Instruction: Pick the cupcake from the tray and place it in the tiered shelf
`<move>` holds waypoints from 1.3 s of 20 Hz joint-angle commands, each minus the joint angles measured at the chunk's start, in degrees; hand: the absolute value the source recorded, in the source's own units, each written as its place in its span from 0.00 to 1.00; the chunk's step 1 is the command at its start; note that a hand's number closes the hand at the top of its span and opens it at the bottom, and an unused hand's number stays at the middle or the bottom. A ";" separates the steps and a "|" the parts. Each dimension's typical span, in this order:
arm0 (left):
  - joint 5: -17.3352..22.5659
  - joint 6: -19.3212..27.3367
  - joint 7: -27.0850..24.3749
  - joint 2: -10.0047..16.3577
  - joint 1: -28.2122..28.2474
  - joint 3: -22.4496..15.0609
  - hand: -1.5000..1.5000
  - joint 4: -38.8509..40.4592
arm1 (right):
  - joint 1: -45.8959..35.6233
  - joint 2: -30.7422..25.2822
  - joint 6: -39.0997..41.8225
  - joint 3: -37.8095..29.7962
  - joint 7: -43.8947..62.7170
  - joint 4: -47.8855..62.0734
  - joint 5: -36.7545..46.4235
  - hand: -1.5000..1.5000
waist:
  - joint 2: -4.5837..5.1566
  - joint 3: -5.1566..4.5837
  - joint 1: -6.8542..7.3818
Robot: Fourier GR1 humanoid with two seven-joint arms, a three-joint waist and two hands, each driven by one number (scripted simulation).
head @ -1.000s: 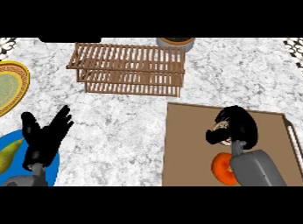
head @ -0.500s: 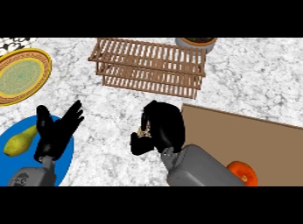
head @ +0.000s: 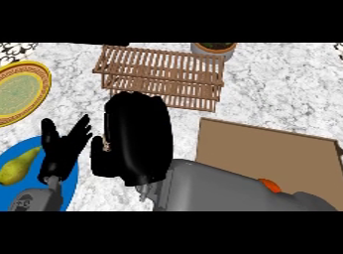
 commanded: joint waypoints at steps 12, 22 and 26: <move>0.41 0.11 0.31 0.81 0.27 1.63 0.50 -0.43 | -29.98 0.72 3.65 -17.92 17.61 12.27 -3.93 1.00 | 0.11 0.09 -2.28; 1.07 -1.26 -1.18 0.67 2.82 2.23 0.50 -1.21 | -38.69 0.74 3.08 -29.28 4.93 30.88 -3.55 1.00 | 0.90 0.13 -2.89; 0.48 -0.22 -2.16 0.61 3.44 3.03 0.50 -1.39 | -36.49 0.74 5.54 -30.34 -2.16 35.28 -6.87 1.00 | 0.97 0.17 -3.15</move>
